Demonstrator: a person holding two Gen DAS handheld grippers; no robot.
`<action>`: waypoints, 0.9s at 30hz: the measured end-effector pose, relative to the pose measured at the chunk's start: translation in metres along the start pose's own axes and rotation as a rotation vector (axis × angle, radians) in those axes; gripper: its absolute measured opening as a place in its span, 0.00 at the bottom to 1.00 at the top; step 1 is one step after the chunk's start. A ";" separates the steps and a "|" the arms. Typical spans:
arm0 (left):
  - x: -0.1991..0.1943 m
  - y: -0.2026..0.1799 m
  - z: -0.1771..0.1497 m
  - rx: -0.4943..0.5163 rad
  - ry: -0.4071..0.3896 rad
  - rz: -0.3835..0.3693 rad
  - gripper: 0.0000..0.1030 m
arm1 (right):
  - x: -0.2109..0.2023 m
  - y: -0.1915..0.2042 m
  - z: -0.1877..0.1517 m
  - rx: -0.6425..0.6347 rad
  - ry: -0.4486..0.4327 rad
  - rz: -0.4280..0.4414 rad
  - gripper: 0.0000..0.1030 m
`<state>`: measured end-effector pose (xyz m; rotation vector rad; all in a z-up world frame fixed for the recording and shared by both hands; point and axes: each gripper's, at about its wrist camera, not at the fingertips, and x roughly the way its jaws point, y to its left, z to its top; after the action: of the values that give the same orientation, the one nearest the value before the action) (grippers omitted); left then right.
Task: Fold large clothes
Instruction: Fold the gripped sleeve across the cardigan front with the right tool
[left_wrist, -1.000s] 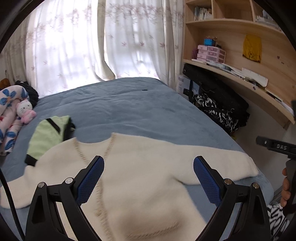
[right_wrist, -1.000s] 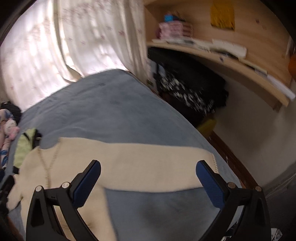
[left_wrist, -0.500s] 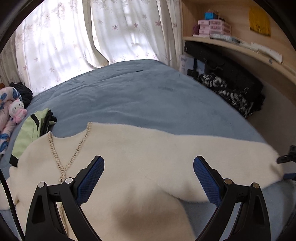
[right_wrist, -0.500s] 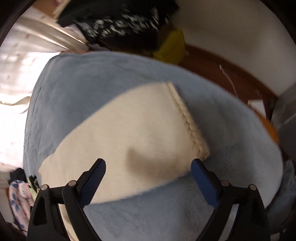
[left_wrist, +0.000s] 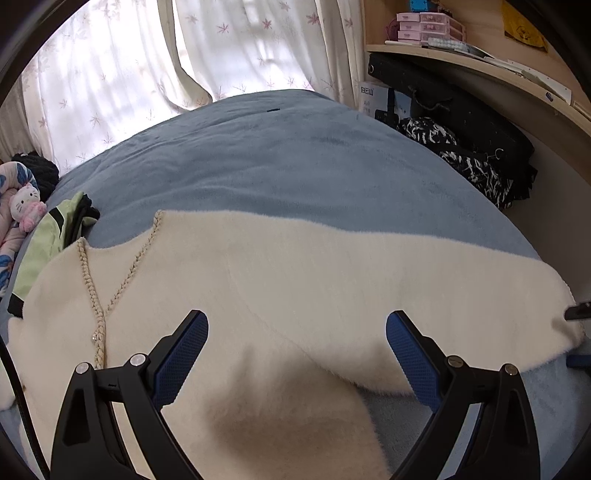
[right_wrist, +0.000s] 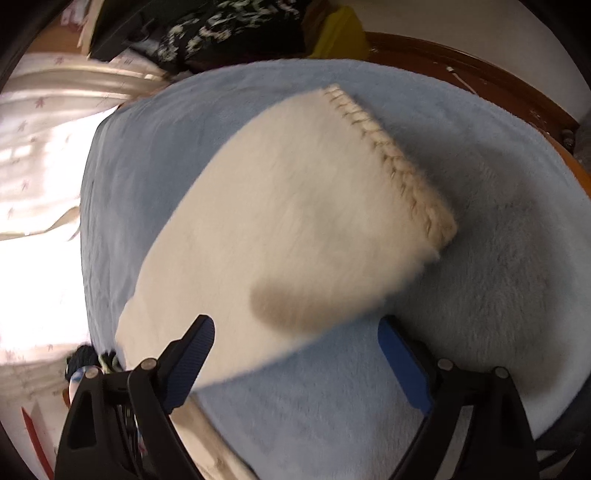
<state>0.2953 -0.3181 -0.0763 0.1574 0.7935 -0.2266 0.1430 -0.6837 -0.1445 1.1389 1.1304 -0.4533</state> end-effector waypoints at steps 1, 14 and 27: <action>-0.001 0.002 -0.001 0.003 -0.005 0.004 0.94 | 0.000 0.002 0.003 -0.005 -0.031 -0.022 0.82; -0.048 0.097 -0.005 -0.087 -0.018 -0.050 0.90 | -0.059 0.162 -0.103 -0.555 -0.394 0.040 0.10; -0.040 0.216 -0.074 -0.266 0.125 -0.173 0.85 | 0.134 0.261 -0.330 -1.216 -0.165 -0.265 0.32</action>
<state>0.2737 -0.0878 -0.0871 -0.1497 0.9542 -0.2740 0.2468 -0.2543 -0.1326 -0.1067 1.1220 0.0005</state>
